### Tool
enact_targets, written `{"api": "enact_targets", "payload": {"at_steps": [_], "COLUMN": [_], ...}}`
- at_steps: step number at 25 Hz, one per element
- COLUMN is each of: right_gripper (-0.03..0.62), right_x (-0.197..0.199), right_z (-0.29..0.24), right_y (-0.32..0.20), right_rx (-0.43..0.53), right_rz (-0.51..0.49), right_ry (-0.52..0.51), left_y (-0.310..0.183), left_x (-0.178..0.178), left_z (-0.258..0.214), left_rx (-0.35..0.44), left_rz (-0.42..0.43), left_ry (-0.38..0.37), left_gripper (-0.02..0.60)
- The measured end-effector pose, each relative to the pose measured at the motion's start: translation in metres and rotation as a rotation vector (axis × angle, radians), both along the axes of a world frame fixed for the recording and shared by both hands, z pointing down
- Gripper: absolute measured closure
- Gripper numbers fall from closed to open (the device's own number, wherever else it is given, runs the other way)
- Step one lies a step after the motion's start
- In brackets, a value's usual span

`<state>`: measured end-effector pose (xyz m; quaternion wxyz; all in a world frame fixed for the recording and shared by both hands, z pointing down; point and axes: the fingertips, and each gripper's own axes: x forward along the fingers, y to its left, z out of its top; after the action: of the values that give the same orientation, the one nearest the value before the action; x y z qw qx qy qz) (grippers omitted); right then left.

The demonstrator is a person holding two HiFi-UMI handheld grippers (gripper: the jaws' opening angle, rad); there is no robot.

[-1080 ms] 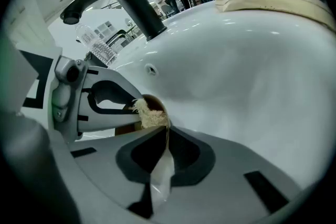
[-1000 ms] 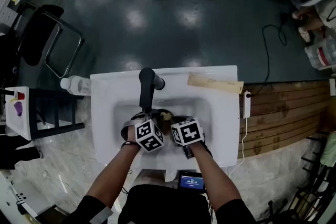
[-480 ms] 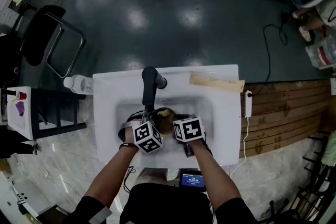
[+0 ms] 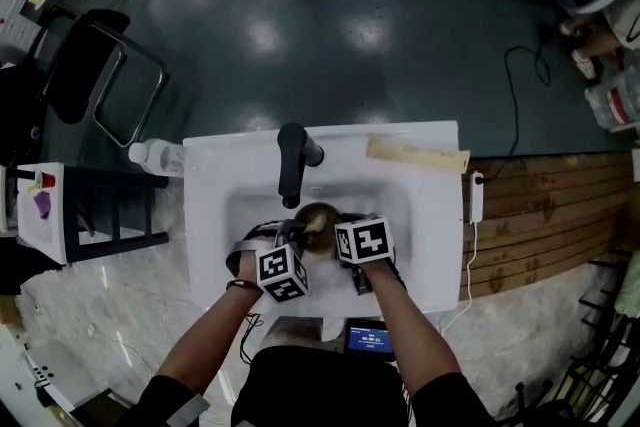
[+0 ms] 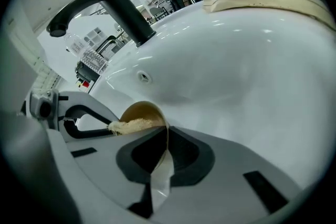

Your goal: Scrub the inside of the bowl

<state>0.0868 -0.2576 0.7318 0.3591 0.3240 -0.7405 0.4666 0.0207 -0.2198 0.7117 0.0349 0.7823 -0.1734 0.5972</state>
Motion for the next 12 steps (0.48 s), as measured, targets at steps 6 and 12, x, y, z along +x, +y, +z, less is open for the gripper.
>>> {"api": "enact_targets", "payload": {"at_steps": [6,12], "right_gripper": [0.572,0.572], "right_x": [0.0,0.0], "right_z": [-0.001,-0.001], "right_y": [0.0,0.0], "right_rx": [-0.003,-0.009], "right_rz": [0.014,0.034], "right_ry": [-0.002,-0.012], "left_y": [0.012,0.02], "left_x": [0.02,0.037], "left_z": [-0.003,0.001], "left_rx": [-0.019,-0.05], "left_rz": [0.028,0.073], "left_ry": [0.033,0.036], "left_gripper": [0.565,0.565]}}
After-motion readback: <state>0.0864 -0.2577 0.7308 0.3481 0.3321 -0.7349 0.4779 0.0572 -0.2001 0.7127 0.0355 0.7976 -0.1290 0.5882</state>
